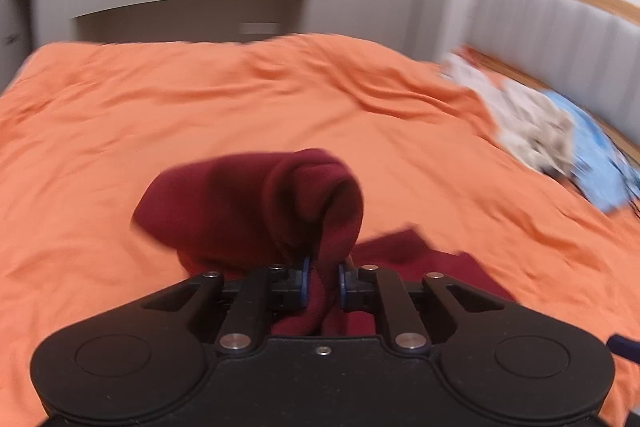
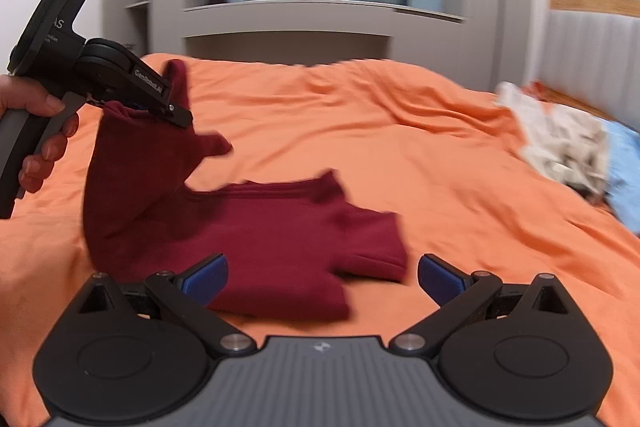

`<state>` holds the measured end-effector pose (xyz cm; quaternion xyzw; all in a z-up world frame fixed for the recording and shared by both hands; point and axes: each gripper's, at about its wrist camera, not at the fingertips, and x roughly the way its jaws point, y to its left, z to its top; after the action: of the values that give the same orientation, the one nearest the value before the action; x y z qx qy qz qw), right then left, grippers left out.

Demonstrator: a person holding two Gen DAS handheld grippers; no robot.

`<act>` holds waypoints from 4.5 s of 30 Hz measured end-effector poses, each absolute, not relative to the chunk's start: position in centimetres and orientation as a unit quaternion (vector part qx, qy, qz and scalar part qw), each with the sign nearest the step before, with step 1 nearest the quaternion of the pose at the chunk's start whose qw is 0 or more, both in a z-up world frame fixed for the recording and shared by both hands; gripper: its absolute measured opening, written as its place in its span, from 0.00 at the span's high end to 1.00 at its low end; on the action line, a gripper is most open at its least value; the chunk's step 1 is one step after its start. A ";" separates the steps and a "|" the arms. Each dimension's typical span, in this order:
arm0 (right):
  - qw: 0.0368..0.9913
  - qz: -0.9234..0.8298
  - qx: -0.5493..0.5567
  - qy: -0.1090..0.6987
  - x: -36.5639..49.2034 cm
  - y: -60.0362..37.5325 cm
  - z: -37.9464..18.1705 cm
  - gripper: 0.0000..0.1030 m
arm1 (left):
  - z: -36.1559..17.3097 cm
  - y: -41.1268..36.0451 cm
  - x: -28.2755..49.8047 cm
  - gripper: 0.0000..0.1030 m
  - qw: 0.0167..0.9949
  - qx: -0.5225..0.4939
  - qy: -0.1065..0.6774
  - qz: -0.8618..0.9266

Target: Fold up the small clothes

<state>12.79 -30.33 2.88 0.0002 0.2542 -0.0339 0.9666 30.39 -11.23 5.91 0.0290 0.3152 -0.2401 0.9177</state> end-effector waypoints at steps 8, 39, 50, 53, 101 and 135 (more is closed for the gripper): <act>0.956 -0.090 0.046 0.274 10.4 -33.9 1.9 0.00 | -0.2 -17.3 27.9 0.85 0.875 0.040 0.378 -0.299; 0.955 0.010 0.142 0.259 15.9 -33.1 1.6 0.00 | -1.9 -2.1 27.4 0.01 0.917 -0.050 0.379 -0.118; 0.918 0.053 0.293 0.262 23.0 -34.6 0.3 0.19 | -4.8 -1.5 26.7 0.00 0.910 -0.079 0.384 -0.132; 0.915 0.029 0.297 0.271 23.6 -34.1 -0.8 0.35 | -5.1 -1.7 26.8 0.00 0.908 -0.069 0.389 -0.141; 0.966 0.025 -0.030 0.254 15.6 -28.8 -0.6 0.10 | -2.3 -3.0 26.5 0.01 0.870 -0.159 0.446 -0.139; 0.958 0.016 -0.137 0.251 16.1 -26.6 -2.8 0.71 | -3.5 -3.8 26.2 0.01 0.864 -0.129 0.468 -0.136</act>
<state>16.14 -26.56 -2.81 -0.1365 0.2512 0.0160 0.9581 26.17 -3.82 -3.48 -0.1287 0.4676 -0.1356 0.8640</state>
